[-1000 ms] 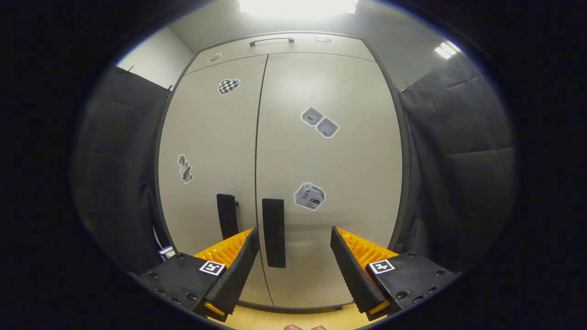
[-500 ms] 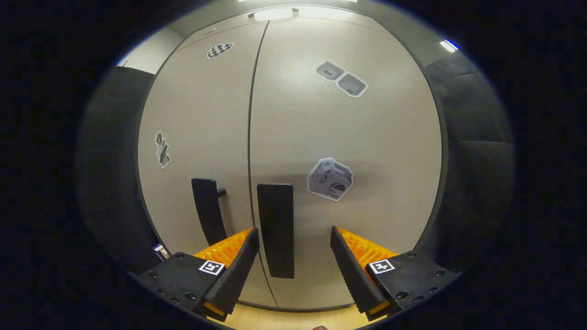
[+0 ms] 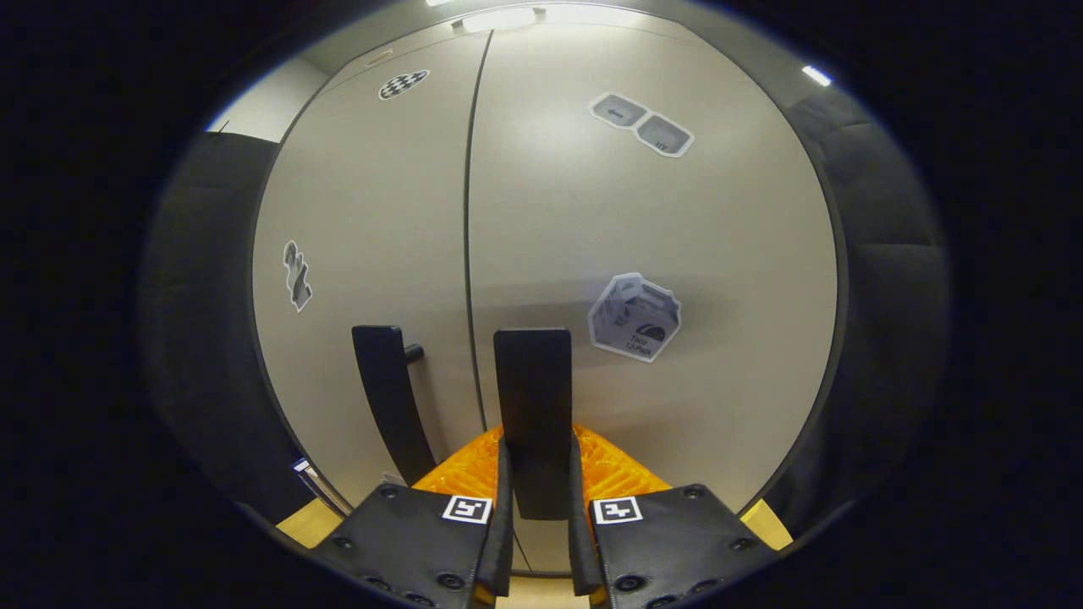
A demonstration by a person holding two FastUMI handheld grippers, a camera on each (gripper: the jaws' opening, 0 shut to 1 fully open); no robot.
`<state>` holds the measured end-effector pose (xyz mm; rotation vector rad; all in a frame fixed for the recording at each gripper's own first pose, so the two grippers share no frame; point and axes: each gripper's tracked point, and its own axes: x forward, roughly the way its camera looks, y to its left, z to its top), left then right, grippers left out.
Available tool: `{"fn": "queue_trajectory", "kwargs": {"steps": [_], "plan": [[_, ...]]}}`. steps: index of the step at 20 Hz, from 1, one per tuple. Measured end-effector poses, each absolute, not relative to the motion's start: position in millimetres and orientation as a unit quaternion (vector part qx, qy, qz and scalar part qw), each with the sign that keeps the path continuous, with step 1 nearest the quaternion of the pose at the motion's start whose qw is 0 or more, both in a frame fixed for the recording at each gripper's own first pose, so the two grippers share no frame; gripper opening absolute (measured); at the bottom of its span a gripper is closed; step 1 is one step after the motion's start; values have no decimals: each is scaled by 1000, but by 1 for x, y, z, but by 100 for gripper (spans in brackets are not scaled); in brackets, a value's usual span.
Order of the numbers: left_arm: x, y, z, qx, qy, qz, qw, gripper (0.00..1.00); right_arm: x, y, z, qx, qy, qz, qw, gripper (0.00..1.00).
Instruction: Open the right door of the double-door shoe cabinet with the right hand, and open the left door with the left hand.
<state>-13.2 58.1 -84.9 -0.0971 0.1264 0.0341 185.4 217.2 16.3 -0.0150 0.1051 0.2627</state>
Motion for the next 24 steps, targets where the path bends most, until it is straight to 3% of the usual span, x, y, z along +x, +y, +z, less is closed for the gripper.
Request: {"fn": "queue_trajectory", "kwargs": {"steps": [2,4,13,18,24], "plan": [[-16,58,-89,-49,63,17,997,98,187,220,16,-1,51,140,989,11],[-17,54,-94,-61,67,13,996,96,182,219,15,-34,50,142,988,5],[-15,26,-103,-85,71,-22,994,96,157,209,14,-32,39,146,988,8],[-21,-5,-107,-66,76,-65,993,98,142,204,13,-24,50,183,982,8],[-22,-39,-90,-89,81,-36,992,96,119,190,13,-29,46,227,972,8]]}}
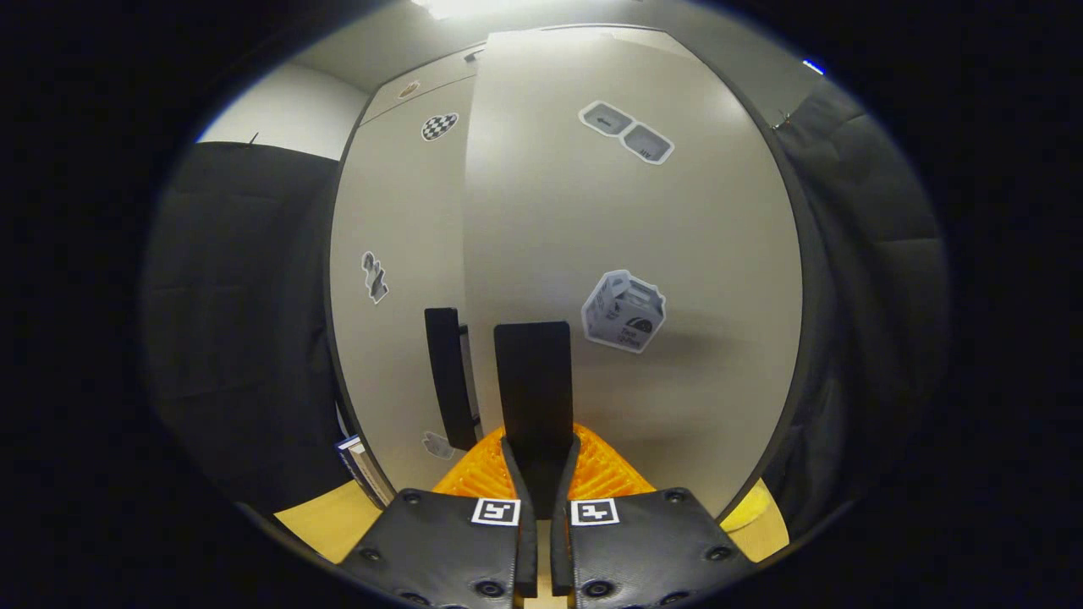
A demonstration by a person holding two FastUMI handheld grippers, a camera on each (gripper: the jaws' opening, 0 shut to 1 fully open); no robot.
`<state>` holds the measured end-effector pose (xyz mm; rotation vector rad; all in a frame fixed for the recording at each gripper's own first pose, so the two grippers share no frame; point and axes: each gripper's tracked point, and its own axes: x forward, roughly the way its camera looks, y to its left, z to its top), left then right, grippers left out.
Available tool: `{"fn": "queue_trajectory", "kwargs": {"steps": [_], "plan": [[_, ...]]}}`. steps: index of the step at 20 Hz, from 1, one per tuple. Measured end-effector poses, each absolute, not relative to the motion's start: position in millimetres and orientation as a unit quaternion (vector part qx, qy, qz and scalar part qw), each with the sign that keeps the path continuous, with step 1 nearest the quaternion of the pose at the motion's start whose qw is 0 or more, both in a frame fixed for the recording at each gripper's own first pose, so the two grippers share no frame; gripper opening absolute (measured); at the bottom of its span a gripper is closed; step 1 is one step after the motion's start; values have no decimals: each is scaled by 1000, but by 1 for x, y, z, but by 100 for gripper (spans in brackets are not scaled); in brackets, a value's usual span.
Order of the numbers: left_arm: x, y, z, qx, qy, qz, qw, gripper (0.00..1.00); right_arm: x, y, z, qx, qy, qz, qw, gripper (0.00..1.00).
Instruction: Open the right door of the double-door shoe cabinet with the right hand, and open the left door with the left hand.
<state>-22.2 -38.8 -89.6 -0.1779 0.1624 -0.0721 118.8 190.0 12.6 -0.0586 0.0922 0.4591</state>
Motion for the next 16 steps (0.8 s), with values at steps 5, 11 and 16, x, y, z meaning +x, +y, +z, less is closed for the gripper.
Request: {"fn": "queue_trajectory", "kwargs": {"steps": [5,11,16], "plan": [[-38,-72,-59,-76,52,-11,996,97,106,181,14,-23,39,267,963,8],[-71,-119,-61,-52,66,21,996,97,83,160,13,-17,33,311,950,8],[-104,-149,-61,-72,52,60,994,96,66,133,12,-10,39,337,941,5]]}}
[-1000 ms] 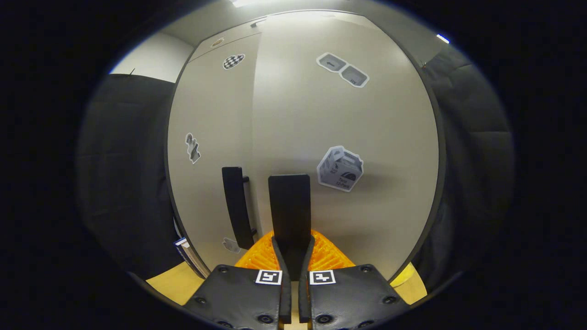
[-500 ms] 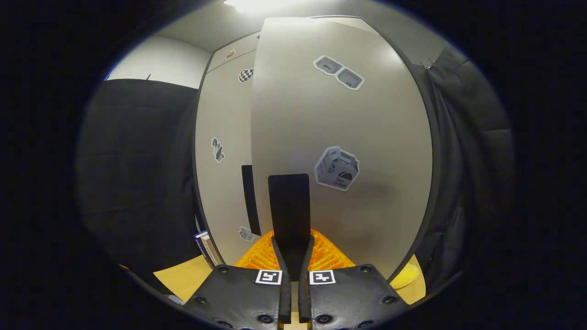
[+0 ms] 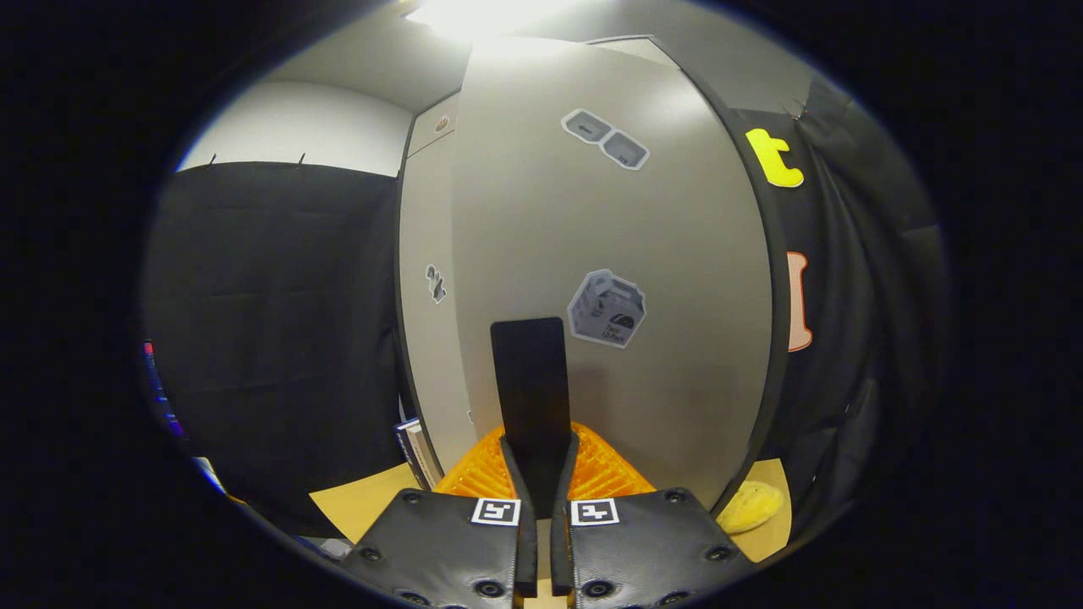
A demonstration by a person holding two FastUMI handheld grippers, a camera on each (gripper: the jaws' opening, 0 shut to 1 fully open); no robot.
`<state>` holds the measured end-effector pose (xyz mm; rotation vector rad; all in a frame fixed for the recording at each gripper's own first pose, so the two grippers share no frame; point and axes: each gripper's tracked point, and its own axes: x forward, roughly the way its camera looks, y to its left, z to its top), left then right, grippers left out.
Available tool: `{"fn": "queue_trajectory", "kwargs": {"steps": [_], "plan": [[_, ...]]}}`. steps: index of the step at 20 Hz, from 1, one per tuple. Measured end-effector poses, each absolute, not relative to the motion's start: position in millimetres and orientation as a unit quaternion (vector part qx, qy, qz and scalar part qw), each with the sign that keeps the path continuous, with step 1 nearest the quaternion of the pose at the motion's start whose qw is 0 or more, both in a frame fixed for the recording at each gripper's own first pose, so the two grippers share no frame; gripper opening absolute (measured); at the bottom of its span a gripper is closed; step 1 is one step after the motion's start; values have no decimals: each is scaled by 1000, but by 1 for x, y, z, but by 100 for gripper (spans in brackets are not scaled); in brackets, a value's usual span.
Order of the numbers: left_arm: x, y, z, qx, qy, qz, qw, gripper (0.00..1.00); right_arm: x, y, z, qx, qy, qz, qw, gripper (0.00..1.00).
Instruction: Open the right door of the double-door shoe cabinet with the right hand, and open the left door with the left hand.
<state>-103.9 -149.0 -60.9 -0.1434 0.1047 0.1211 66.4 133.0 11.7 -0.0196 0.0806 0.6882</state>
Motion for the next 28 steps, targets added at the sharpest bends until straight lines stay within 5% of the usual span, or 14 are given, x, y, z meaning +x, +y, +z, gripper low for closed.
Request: {"fn": "queue_trajectory", "kwargs": {"steps": [10,11,28], "plan": [[-124,-158,-61,-75,48,106,990,98,58,69,16,4,48,355,934,11],[-123,-159,-60,-75,48,107,990,98,58,62,17,8,48,353,935,4],[-92,-163,-60,-67,53,80,993,98,71,-25,17,28,67,279,958,2]]}}
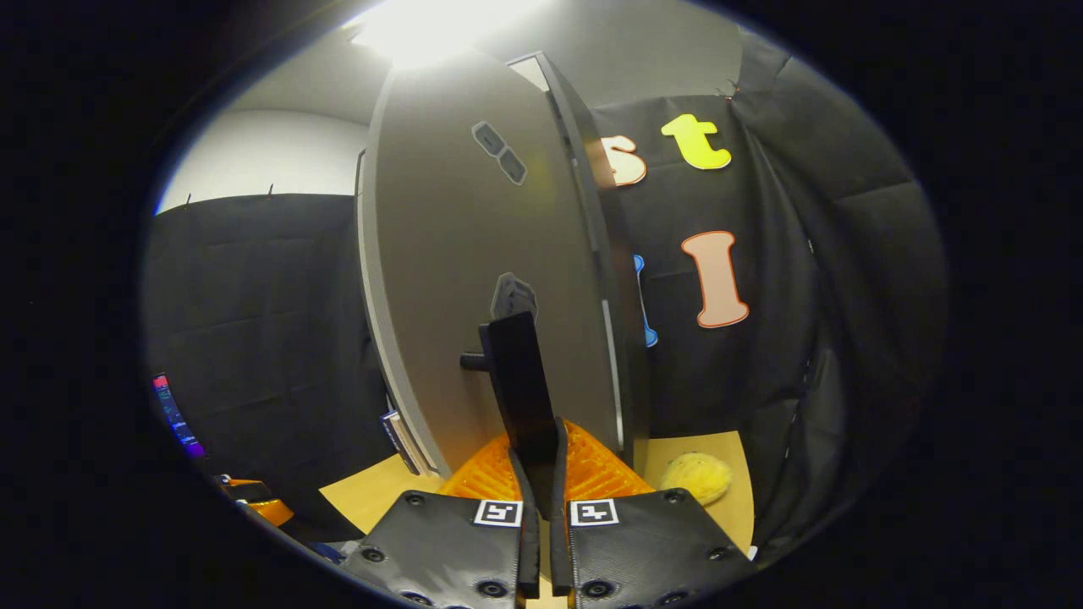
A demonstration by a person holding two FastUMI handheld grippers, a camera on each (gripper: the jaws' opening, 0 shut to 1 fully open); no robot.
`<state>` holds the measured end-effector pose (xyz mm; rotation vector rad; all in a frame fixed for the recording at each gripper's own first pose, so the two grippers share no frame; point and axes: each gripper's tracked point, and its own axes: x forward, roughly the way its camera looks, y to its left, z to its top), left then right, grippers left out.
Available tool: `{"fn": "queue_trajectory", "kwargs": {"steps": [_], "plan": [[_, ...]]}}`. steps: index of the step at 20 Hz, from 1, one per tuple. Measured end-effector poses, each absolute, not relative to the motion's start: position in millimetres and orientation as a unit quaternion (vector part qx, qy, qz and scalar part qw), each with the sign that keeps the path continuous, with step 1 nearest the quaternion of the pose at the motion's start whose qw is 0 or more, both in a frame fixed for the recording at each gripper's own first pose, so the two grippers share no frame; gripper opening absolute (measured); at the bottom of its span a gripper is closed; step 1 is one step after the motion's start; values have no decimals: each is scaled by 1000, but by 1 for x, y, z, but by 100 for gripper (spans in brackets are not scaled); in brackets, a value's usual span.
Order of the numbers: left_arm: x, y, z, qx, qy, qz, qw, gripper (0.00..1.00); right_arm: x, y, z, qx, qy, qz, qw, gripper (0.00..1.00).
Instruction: Open the right door of the double-door shoe cabinet with the right hand, and open the left door with the left hand.
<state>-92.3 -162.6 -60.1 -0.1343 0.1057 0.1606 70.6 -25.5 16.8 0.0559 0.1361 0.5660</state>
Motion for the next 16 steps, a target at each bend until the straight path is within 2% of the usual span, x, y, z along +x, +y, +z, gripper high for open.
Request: {"fn": "queue_trajectory", "kwargs": {"steps": [2,4,5,12,16], "plan": [[-84,-158,-60,-75,54,75,993,96,78,-40,17,28,69,247,966,6],[-76,-152,-58,-78,53,70,993,96,76,-36,14,50,86,250,963,2],[-71,-146,-56,-78,51,69,993,97,76,-36,15,56,85,241,965,6],[-38,-91,-51,-97,49,69,992,97,74,-44,13,28,94,161,982,6],[-17,-46,-49,-69,46,85,993,96,55,-50,12,42,102,129,986,5]]}}
